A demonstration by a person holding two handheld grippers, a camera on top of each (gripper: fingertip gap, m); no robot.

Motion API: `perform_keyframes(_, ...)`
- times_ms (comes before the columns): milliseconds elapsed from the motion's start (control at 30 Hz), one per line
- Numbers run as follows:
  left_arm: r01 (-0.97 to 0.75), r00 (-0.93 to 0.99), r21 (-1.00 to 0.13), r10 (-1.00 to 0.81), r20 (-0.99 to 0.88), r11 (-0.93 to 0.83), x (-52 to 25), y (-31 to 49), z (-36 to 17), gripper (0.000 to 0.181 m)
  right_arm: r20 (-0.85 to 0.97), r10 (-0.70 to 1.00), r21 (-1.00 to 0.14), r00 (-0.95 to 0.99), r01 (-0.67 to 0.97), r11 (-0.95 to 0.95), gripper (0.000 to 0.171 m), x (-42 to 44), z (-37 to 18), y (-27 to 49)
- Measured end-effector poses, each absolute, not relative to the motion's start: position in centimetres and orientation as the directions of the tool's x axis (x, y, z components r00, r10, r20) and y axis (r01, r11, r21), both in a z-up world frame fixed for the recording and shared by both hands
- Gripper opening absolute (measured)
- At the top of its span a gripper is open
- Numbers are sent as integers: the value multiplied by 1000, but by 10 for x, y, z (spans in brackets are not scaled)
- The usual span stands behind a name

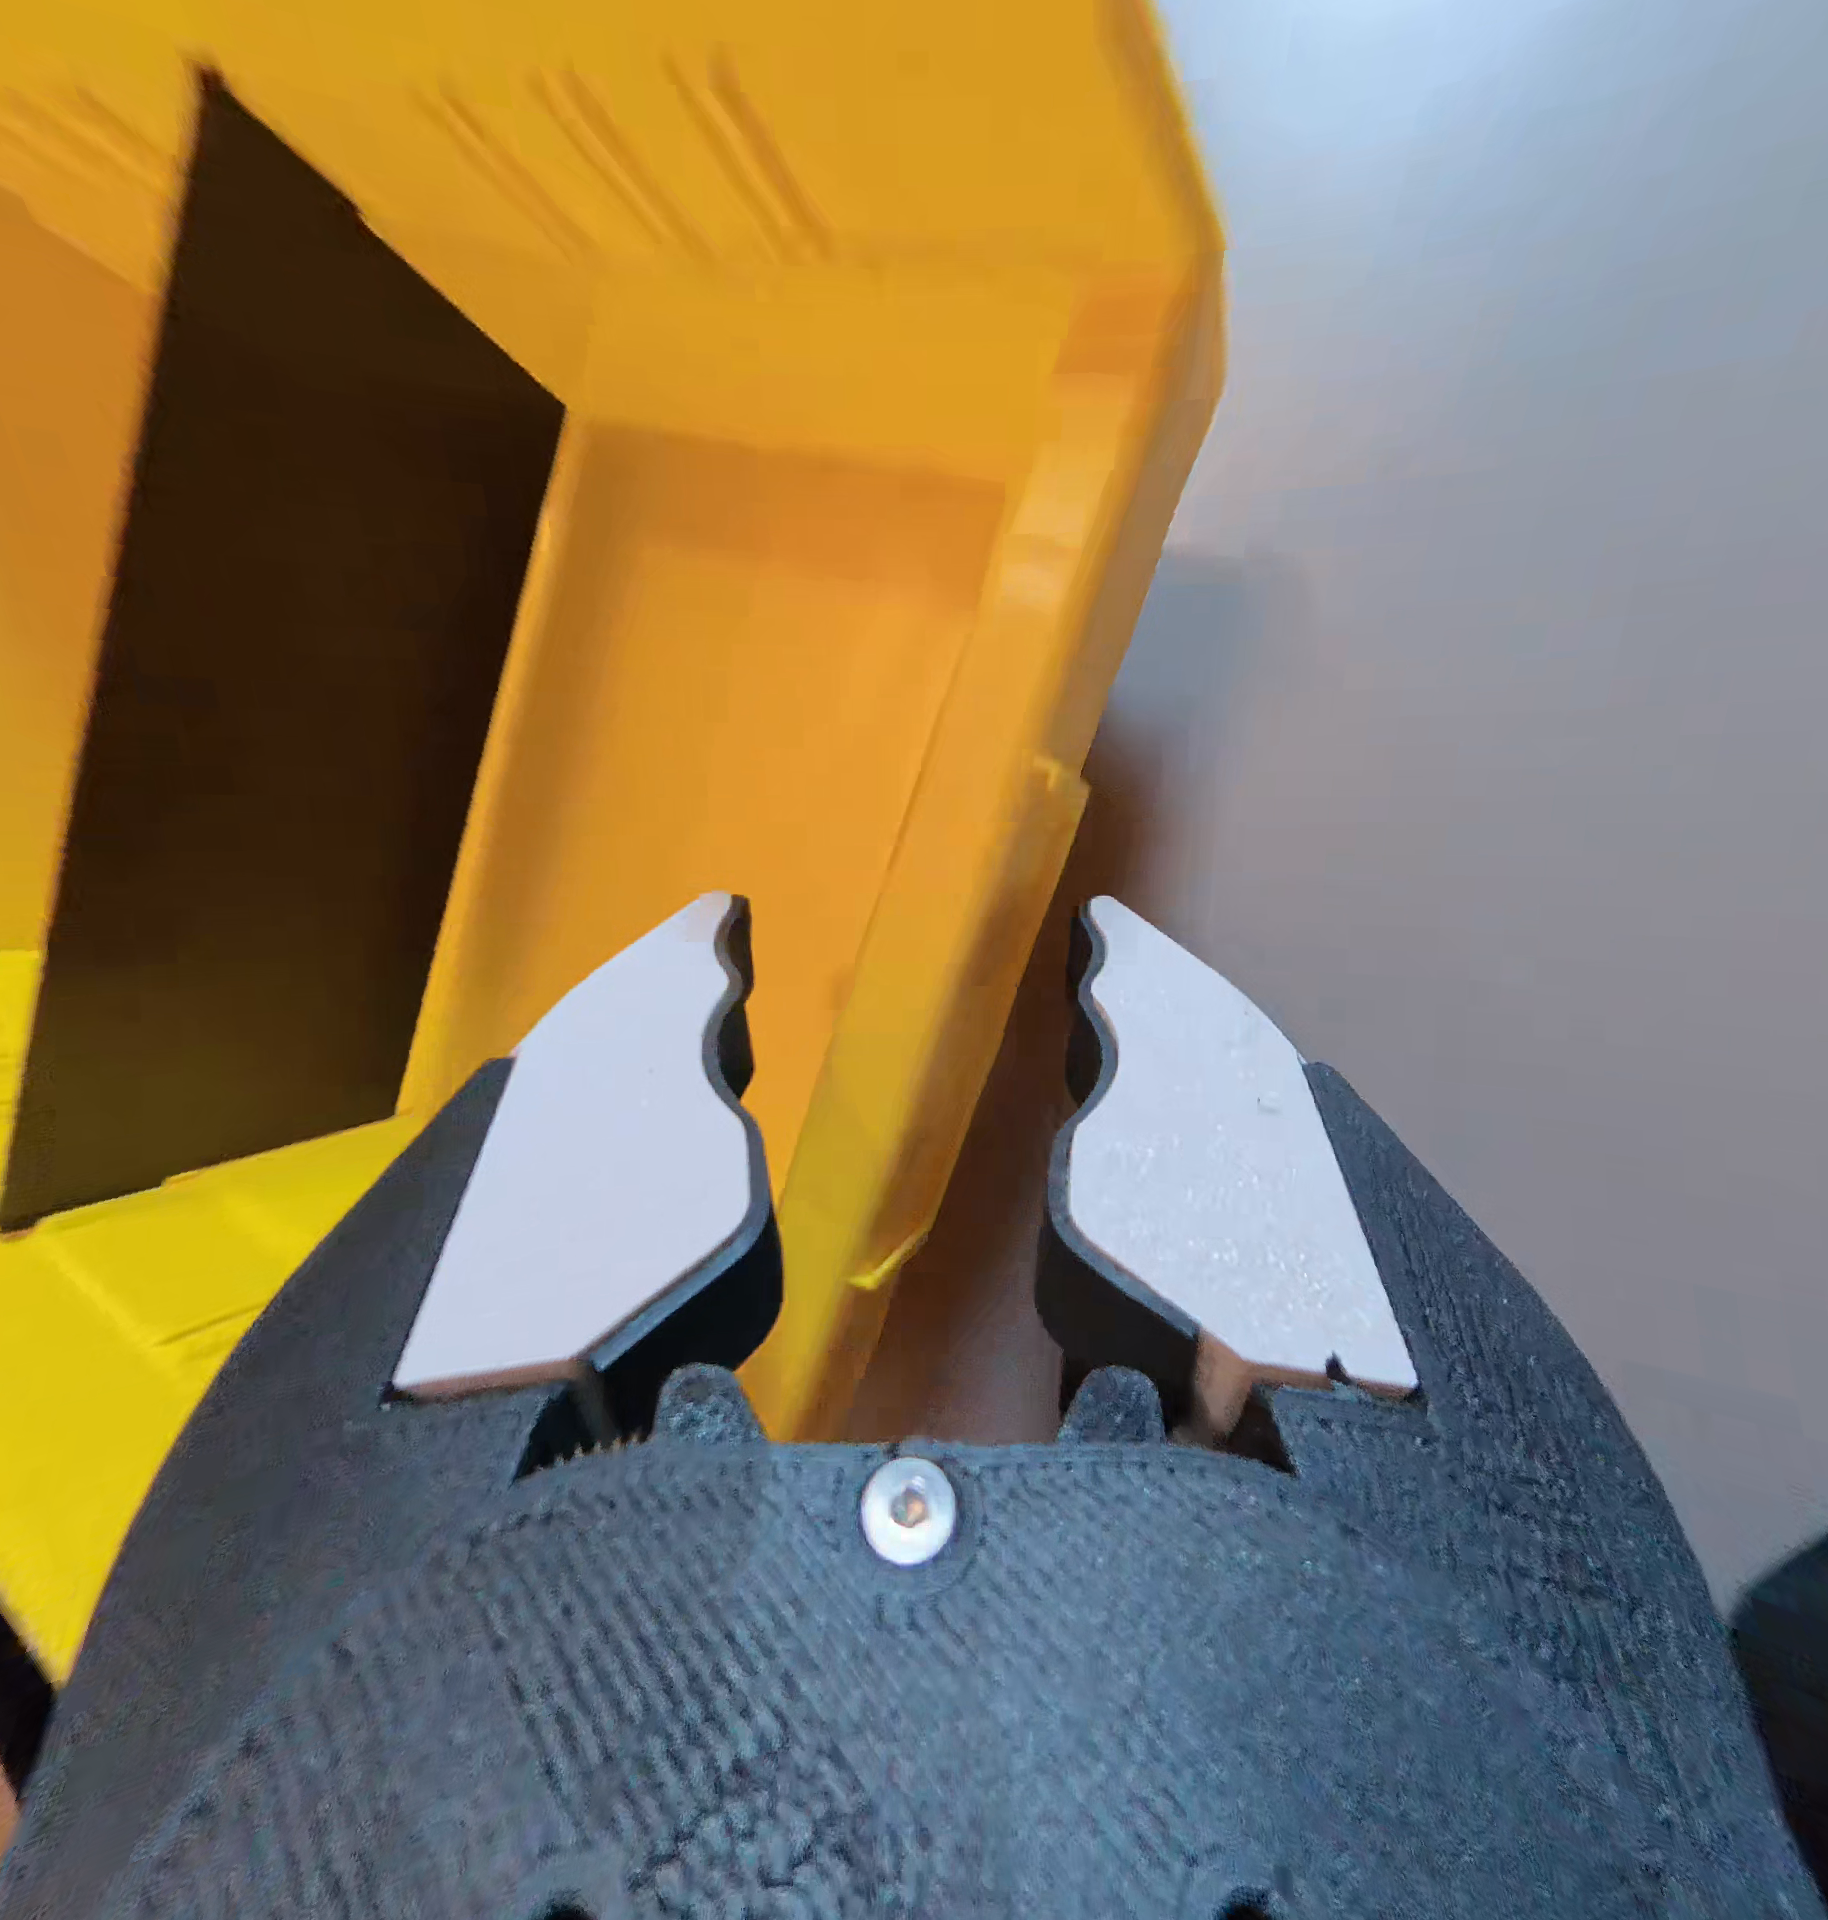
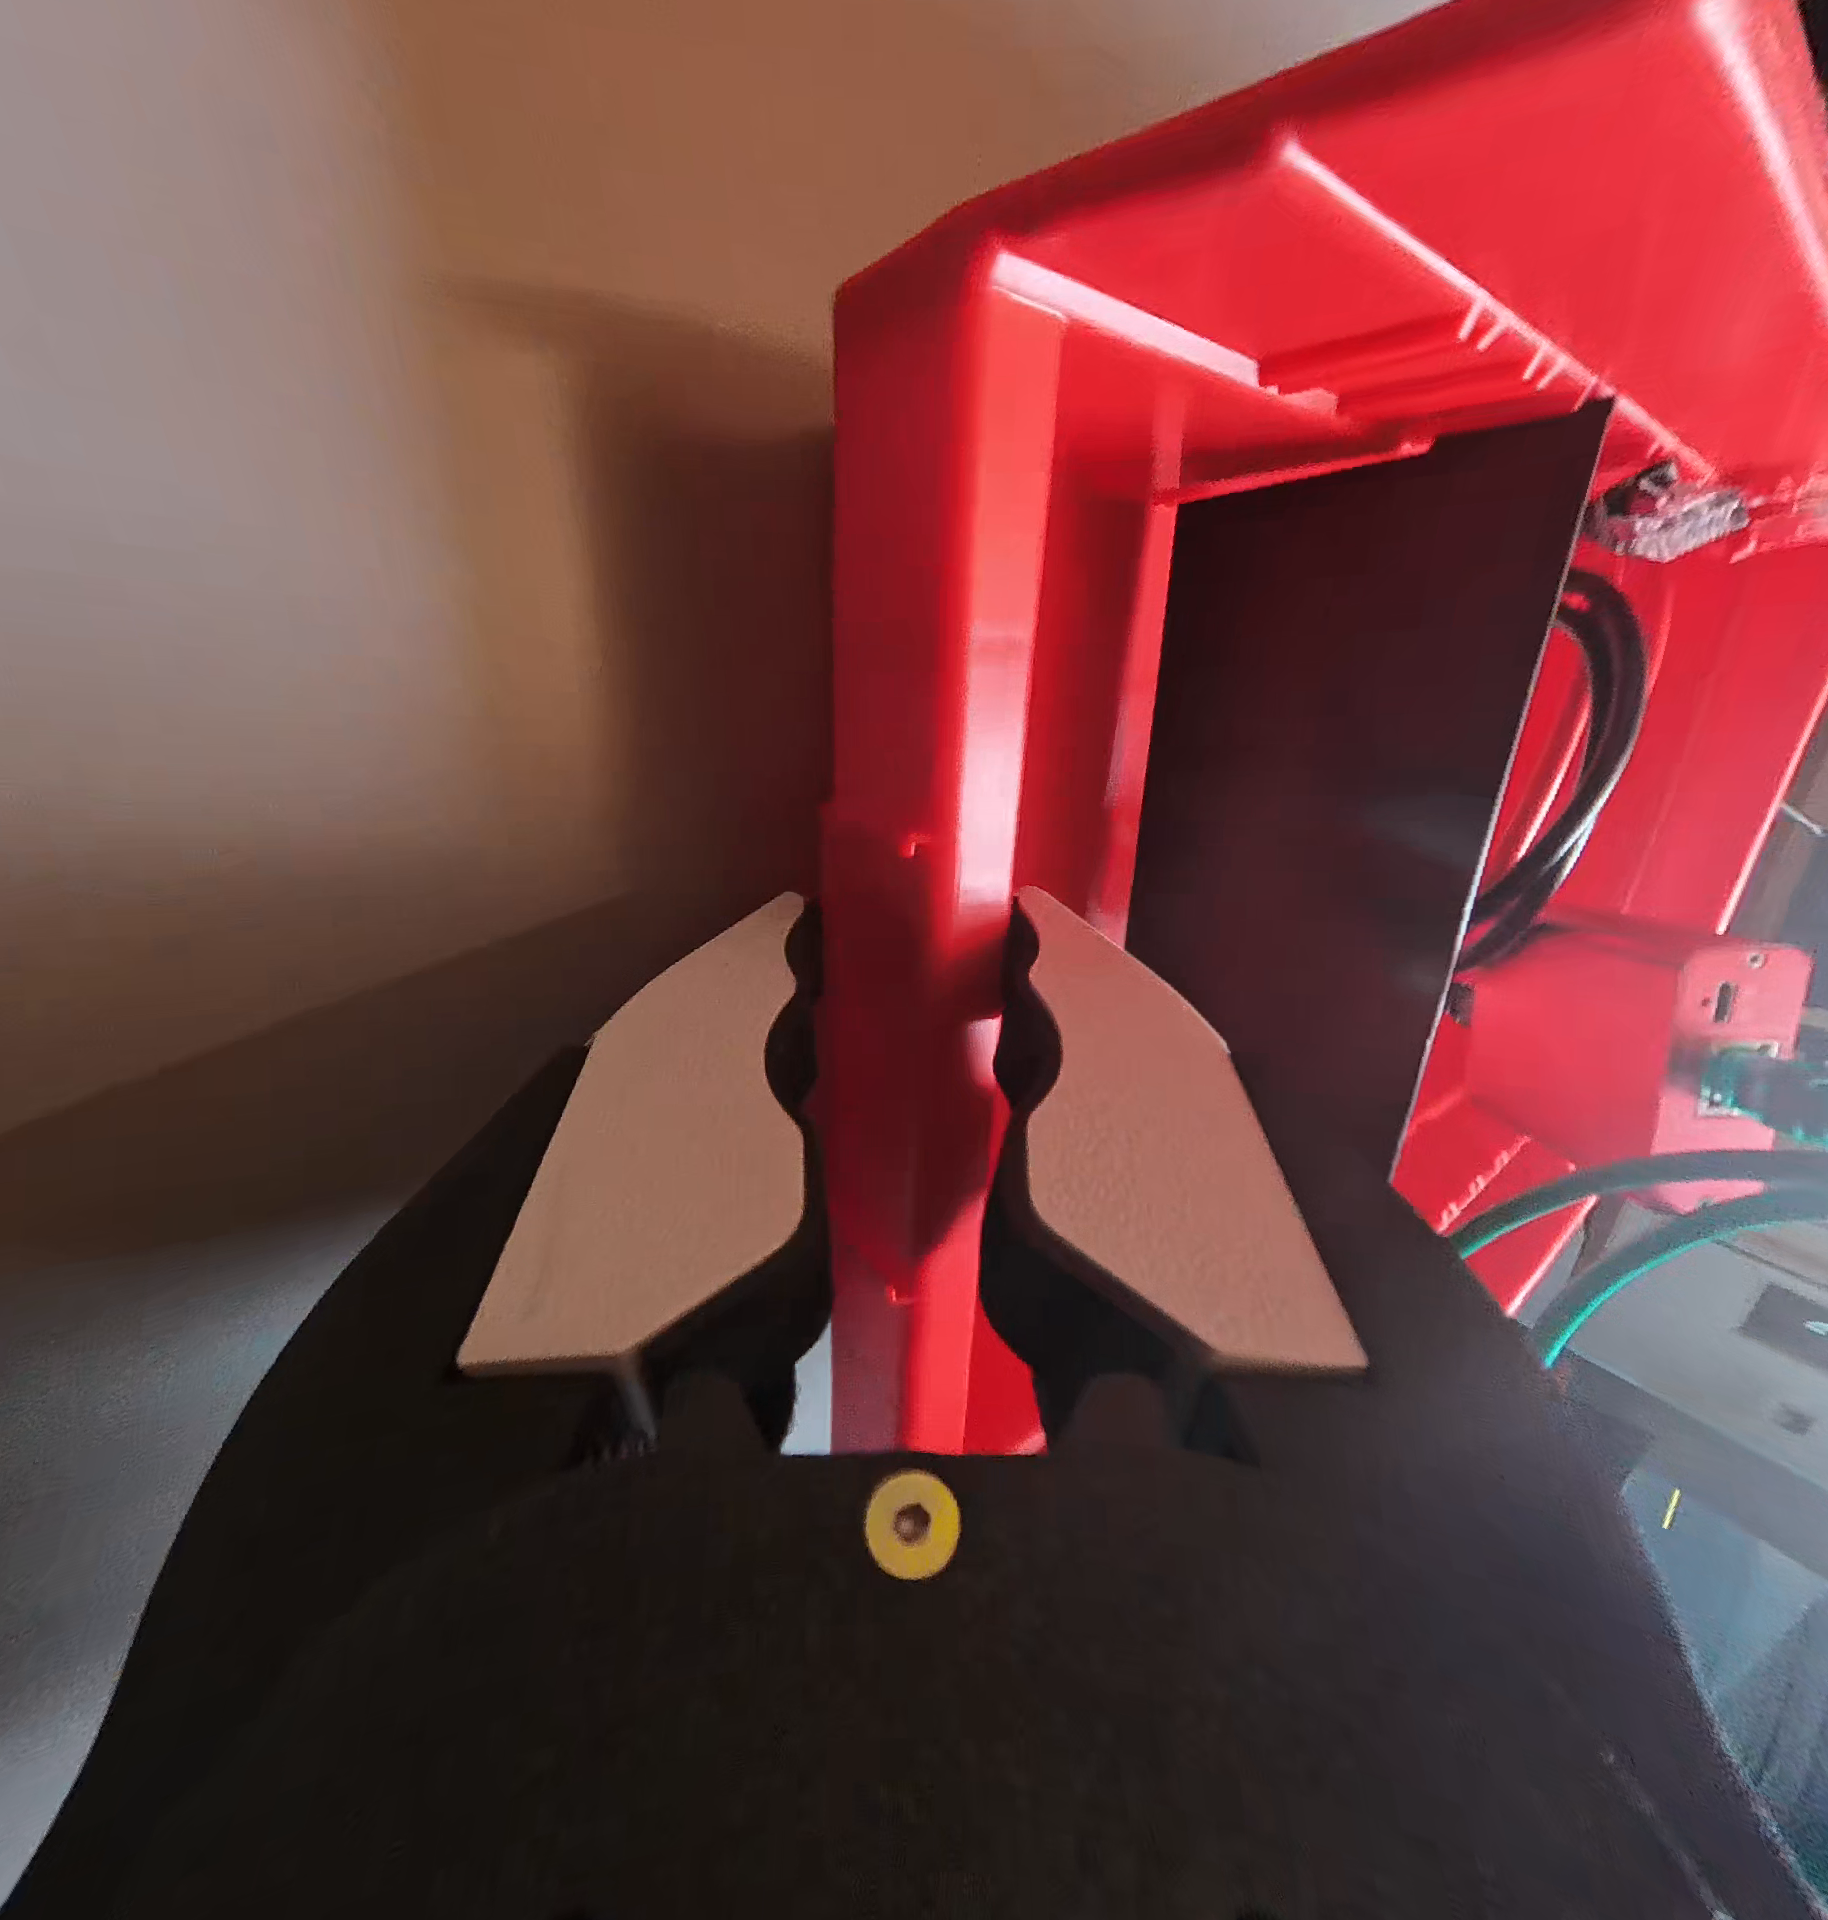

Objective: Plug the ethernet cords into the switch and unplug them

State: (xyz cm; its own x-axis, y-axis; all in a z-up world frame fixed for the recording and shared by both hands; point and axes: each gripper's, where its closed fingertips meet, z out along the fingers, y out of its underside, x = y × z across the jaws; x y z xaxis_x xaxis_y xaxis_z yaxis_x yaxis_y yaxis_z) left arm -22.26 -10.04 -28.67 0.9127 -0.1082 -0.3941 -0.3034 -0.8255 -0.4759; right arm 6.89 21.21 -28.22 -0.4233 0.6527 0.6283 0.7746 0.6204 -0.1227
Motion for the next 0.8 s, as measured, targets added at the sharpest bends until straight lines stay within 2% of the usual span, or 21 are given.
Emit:
perform_keyframes(33, -319, 907, -473, -119, -405, -821, -225, -99, -292, 48, 632, 647, -125, -427, 767, 629, 31, 68, -282, 201)
perform_keyframes(133, -396, 873, -488, -155, -462, -778, -227, -90, -291, 40, 623, 649, -171, -438, 733, 659, 32, 72, -282, 163)
perform_keyframes(333, -487, 823, -476, -203, -530, -732, -227, -62, -289, 38, 626, 664, -289, -409, 670, 684, 33, 87, -277, 92)
perform_keyframes(433, -525, 814, -477, -254, -522, -704, -216, -38, -289, 38, 560, 747, -495, -358, 579, 648, 39, 92, -253, 39)
perform_keyframes(500, -553, 803, -478, -285, -523, -682, -210, -19, -289, 38, 415, 836, -673, -359, 497, 547, 43, 100, -232, -3)
perform_keyframes(567, -575, 794, -479, -311, -522, -663, -204, 0, -289, 38, 294, 887, -797, -356, 420, 433, 44, 113, -205, -26)
perform_keyframes(667, -595, 784, -483, -329, -527, -642, -198, 26, -288, 38, 217, 950, -900, -224, 330, 284, 40, 137, -162, -11)
perform_keyframes(800, -598, 788, -518, -334, -517, -611, -192, 45, -284, 41, 174, 979, -951, 105, 276, 139, 35, 177, -138, 62)
